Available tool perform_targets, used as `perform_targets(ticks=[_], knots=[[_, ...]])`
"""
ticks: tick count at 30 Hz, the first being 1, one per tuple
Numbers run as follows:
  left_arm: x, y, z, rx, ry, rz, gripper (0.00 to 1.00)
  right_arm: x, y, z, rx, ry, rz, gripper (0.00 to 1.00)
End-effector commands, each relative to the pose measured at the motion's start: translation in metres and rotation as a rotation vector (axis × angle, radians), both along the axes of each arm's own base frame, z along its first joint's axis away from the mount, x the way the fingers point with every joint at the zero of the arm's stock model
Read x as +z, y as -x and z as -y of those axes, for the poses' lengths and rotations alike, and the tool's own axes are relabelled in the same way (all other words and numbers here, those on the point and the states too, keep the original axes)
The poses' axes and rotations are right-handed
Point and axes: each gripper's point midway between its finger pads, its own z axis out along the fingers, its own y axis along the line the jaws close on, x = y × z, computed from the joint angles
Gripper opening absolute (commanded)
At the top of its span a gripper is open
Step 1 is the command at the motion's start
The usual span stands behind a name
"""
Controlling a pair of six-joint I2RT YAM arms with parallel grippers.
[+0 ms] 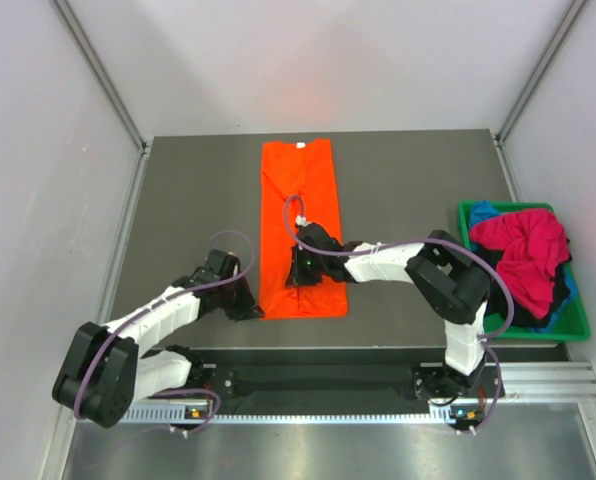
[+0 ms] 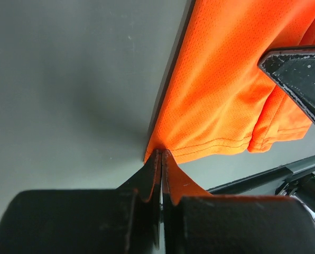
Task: Fold and stack the t-shirts
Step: Fold the tshirt
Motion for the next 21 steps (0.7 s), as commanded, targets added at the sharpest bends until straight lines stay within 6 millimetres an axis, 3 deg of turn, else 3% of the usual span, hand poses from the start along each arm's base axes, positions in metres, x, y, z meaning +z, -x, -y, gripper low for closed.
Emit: perform_targets(ticks=[1, 5, 7, 9, 10, 13, 16, 18, 21], knots=[[-0.009, 0.002, -0.011, 0.017, -0.067, -0.012, 0.00, 0.009, 0.005, -0.004, 0.009, -0.026, 0.026, 0.00], [-0.004, -0.001, -0.012, 0.011, -0.087, -0.012, 0.00, 0.014, 0.005, -0.004, 0.008, -0.032, 0.026, 0.03], [0.008, -0.006, -0.014, 0.006, -0.107, 0.000, 0.02, 0.025, 0.005, -0.007, 0.022, -0.050, 0.036, 0.04], [0.032, -0.021, -0.013, -0.004, -0.117, 0.063, 0.13, 0.040, 0.006, -0.011, 0.041, -0.068, 0.044, 0.08], [0.040, -0.025, -0.012, -0.010, -0.117, 0.084, 0.25, 0.044, 0.011, -0.012, 0.066, -0.079, 0.029, 0.09], [0.063, -0.034, -0.014, -0.019, -0.131, 0.143, 0.36, 0.070, 0.014, -0.010, 0.078, -0.111, 0.051, 0.15], [0.063, -0.035, -0.016, -0.016, -0.137, 0.150, 0.39, 0.094, 0.018, 0.000, 0.073, -0.124, 0.085, 0.24], [0.056, -0.035, -0.012, -0.019, -0.120, 0.141, 0.40, 0.099, 0.023, 0.014, 0.062, -0.098, 0.092, 0.30], [0.038, -0.027, -0.011, -0.046, -0.132, 0.105, 0.40, 0.087, 0.036, 0.044, 0.025, -0.031, 0.076, 0.35]])
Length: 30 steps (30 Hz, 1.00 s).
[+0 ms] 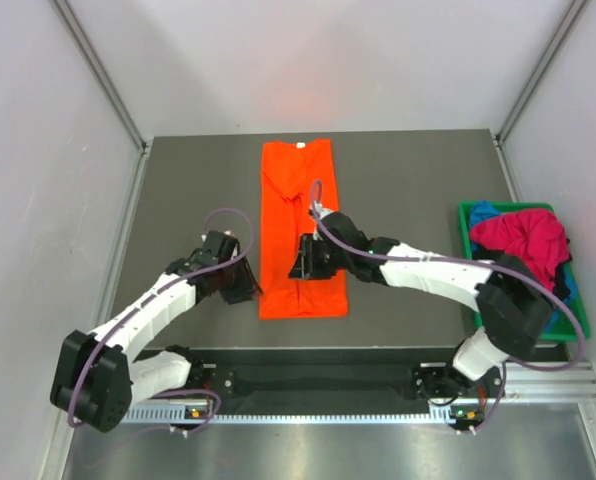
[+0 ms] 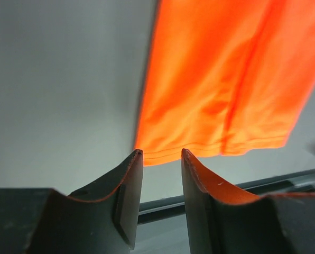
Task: Fold and stack the t-shirts
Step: Fold the tshirt
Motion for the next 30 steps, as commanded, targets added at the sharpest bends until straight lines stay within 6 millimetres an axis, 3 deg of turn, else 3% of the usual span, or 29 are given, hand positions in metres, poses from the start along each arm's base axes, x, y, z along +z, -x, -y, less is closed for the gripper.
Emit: perform_targets(ticks=[1, 5, 8, 17, 30], knots=[[-0.019, 0.009, -0.004, -0.028, -0.045, -0.030, 0.41, -0.011, 0.021, 0.039, -0.035, 0.103, -0.008, 0.36], [-0.026, 0.014, -0.011, -0.011, -0.064, -0.017, 0.42, -0.032, 0.041, 0.093, -0.133, 0.184, -0.043, 0.40], [-0.032, 0.017, -0.011, 0.002, -0.053, -0.019, 0.42, -0.042, 0.052, 0.111, -0.177, 0.166, -0.069, 0.42], [-0.063, 0.028, -0.004, 0.020, -0.014, -0.101, 0.36, -0.068, 0.058, 0.125, -0.281, 0.141, -0.117, 0.44], [-0.062, 0.034, -0.009, 0.050, -0.012, -0.099, 0.30, -0.084, 0.055, 0.132, -0.323, 0.154, -0.102, 0.38]])
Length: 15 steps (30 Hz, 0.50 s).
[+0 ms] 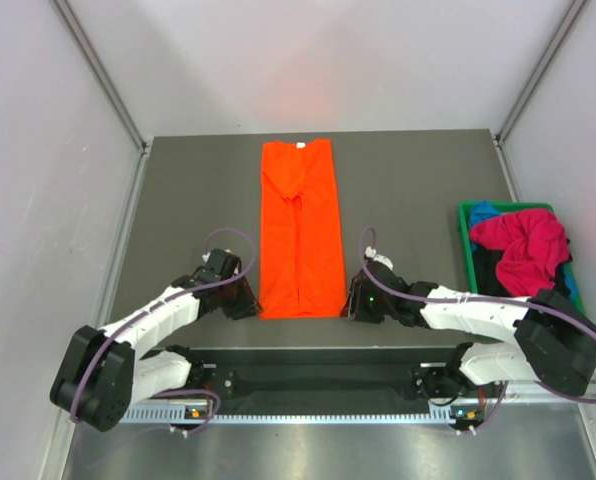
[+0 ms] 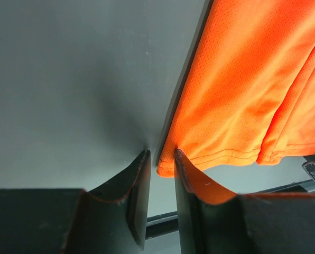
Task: Fold and stack the t-shirts
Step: Fold the tshirt
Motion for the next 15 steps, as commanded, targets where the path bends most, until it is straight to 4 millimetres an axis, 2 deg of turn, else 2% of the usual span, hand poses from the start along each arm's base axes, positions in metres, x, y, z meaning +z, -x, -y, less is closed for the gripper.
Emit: perform_targets(ticks=[1, 9, 15], knots=[[-0.0082, 0.0052, -0.0060, 0.008, -0.028, -0.009, 0.29, 0.0058, -0.0122, -0.0024, -0.040, -0.027, 0.049, 0.38], [-0.0093, 0.0062, -0.0027, -0.001, -0.010, -0.011, 0.25, 0.0031, -0.0141, -0.0054, -0.055, -0.043, 0.046, 0.36], [-0.0096, 0.0040, 0.0022, -0.014, 0.013, -0.004, 0.11, -0.0021, -0.0125, -0.0047, -0.051, -0.038, 0.038, 0.33]])
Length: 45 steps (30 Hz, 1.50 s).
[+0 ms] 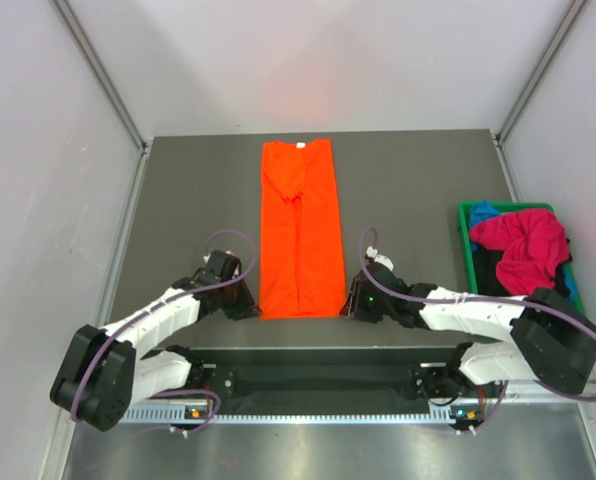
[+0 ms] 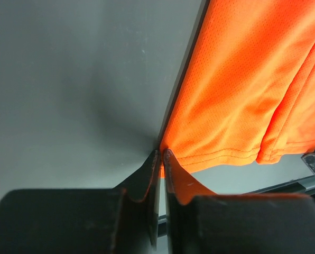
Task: Fold and stack the t-shirts
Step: Fold the tshirt
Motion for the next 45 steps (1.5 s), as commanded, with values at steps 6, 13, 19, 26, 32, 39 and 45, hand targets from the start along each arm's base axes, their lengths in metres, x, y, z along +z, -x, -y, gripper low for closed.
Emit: perform_targets(ticks=[6, 13, 19, 26, 32, 39, 45], knots=[[-0.007, 0.001, -0.001, -0.009, -0.009, -0.002, 0.00, 0.000, -0.009, 0.000, -0.029, -0.011, 0.030, 0.27], [-0.002, 0.000, -0.001, -0.009, -0.010, 0.013, 0.00, 0.001, -0.011, -0.002, -0.006, -0.011, 0.054, 0.05], [0.005, 0.003, 0.003, -0.018, 0.022, 0.027, 0.00, 0.004, -0.002, 0.004, 0.013, 0.029, 0.062, 0.00], [0.022, 0.013, 0.006, -0.026, 0.051, 0.047, 0.00, 0.022, 0.017, 0.010, 0.051, 0.046, 0.099, 0.00], [0.043, 0.027, 0.018, -0.052, 0.090, 0.058, 0.00, 0.026, 0.033, 0.010, 0.062, 0.040, 0.101, 0.00], [0.048, 0.047, 0.027, -0.074, 0.087, 0.035, 0.00, 0.033, 0.060, 0.004, 0.092, 0.073, 0.100, 0.00], [0.052, 0.035, 0.041, -0.109, 0.087, 0.077, 0.00, 0.050, 0.054, 0.003, 0.129, 0.118, 0.166, 0.00]])
